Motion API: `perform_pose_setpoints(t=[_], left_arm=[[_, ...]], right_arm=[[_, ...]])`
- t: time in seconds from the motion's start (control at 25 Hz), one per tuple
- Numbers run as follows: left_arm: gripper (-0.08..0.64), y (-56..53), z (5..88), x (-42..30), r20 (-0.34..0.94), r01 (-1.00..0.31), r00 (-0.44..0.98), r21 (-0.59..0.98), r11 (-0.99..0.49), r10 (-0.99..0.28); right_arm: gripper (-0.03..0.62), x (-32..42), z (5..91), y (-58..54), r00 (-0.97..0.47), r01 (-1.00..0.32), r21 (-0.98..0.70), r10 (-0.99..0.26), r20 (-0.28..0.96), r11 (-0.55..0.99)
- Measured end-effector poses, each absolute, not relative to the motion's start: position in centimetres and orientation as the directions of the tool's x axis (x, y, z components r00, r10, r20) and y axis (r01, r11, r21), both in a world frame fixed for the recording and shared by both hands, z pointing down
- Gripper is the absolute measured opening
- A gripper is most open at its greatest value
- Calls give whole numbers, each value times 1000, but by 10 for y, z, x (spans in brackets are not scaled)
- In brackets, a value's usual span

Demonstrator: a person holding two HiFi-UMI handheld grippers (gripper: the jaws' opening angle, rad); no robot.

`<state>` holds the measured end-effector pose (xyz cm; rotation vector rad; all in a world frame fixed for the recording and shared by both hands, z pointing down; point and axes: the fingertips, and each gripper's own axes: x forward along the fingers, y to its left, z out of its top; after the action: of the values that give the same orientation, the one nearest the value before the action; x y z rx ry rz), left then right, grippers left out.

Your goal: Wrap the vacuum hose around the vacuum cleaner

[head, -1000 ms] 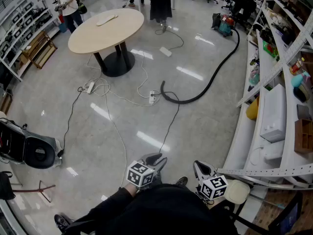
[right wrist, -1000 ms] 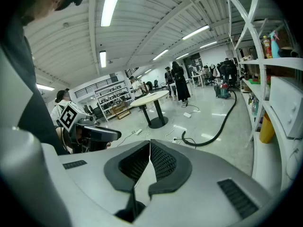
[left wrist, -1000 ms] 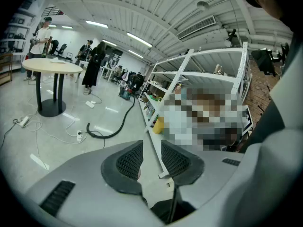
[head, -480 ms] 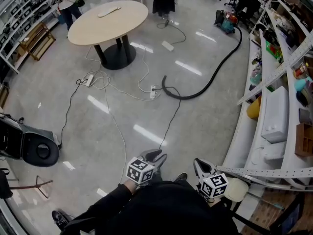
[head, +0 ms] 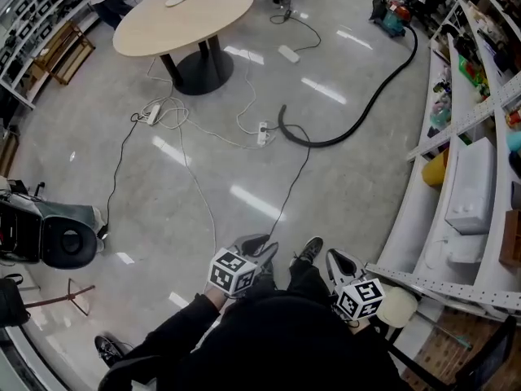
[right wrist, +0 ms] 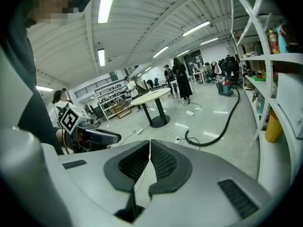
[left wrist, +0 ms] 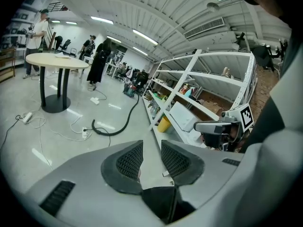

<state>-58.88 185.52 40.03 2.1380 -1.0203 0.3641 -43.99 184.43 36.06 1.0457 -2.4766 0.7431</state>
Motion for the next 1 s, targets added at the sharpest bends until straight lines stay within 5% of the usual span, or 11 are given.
perform_pose_setpoints(t=[0.36,1.0], left_arm=[[133,1792,396,-581,553,-831,548,444,-335,-628],[133,1696,397,-516,602,-865,500,387,-320,-622]], right_arm=[[17,-459,378,1756,-770,-616,-354,-444,459,703],[17,-383,407,1656,-783,-608,-403,-429,451,684]])
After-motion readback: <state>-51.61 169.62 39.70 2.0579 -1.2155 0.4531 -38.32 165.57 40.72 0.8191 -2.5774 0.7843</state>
